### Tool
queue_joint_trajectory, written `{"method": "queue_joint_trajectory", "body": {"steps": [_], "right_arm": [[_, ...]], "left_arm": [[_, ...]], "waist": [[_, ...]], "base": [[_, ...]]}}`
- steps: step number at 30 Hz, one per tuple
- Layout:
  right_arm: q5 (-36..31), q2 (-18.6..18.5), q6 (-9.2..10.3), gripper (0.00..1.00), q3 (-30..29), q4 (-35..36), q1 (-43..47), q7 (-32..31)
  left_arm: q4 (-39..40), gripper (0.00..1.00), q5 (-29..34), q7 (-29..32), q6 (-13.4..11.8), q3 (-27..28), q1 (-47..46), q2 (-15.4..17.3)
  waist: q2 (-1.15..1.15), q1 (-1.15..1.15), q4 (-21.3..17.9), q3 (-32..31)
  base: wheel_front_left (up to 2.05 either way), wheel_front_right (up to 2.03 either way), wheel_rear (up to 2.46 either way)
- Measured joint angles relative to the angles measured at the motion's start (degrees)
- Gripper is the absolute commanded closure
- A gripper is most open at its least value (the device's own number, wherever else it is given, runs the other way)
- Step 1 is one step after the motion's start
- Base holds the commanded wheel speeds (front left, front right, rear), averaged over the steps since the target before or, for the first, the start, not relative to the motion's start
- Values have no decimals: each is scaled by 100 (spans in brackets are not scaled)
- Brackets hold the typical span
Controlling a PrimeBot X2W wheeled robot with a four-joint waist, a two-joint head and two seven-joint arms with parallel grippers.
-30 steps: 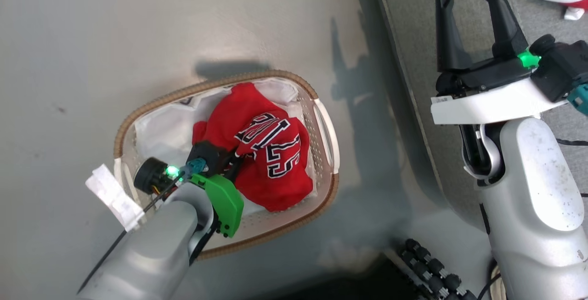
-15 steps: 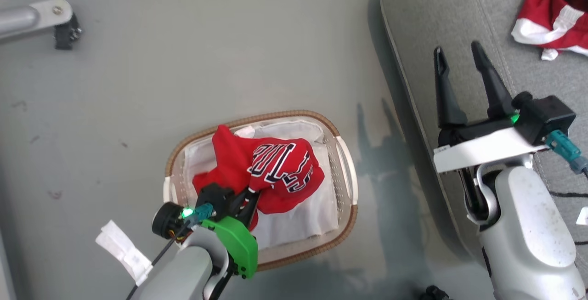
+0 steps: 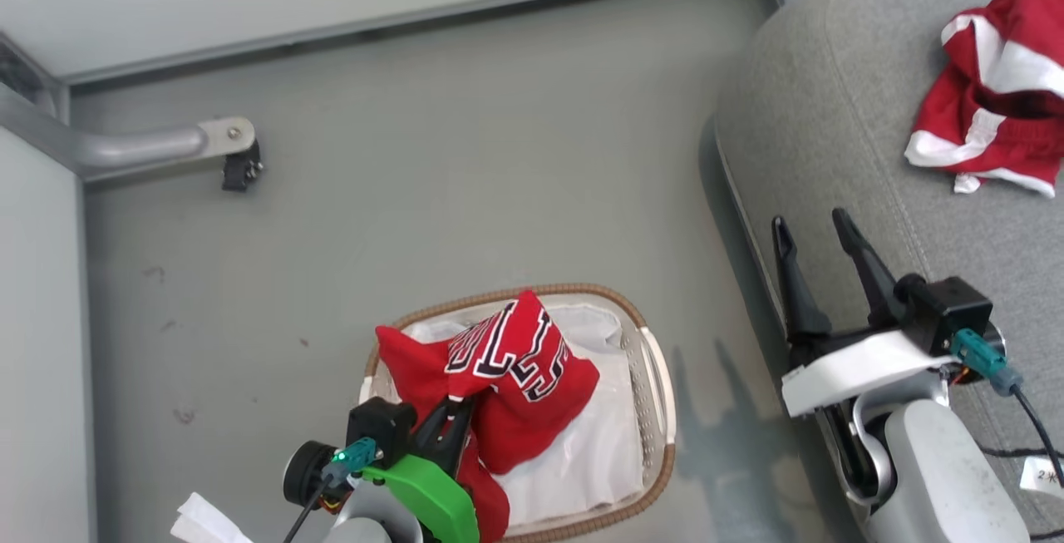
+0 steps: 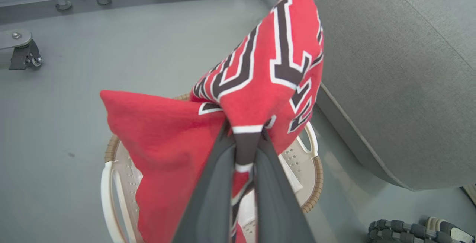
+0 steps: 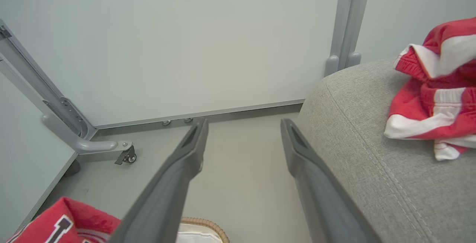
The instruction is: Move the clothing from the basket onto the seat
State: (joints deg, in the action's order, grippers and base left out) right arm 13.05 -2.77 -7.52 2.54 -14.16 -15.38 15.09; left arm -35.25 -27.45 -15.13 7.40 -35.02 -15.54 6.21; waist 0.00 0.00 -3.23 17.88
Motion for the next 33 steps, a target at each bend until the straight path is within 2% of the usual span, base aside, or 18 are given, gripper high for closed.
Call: {"method": "queue_joint_trajectory", "body": {"steps": [5,19,33], "right_arm": [[0,-1,0,0,7,-107,312,0],[74,-2,0,0,-24,-302,964,1],[-63,-3,0,0,378,-499,1251,0]], "left_arm": [[411,100,148,0,0,374,248,-48],[1740,100,434,0,0,740,359,-23],[2603,100,628,0,0,1043,181,-96]], "waist": [[0,0,97,-459],[0,0,337,-1453],[0,0,417,-1876]], "base": [[0,0,0],[0,0,0],[0,0,0]]}}
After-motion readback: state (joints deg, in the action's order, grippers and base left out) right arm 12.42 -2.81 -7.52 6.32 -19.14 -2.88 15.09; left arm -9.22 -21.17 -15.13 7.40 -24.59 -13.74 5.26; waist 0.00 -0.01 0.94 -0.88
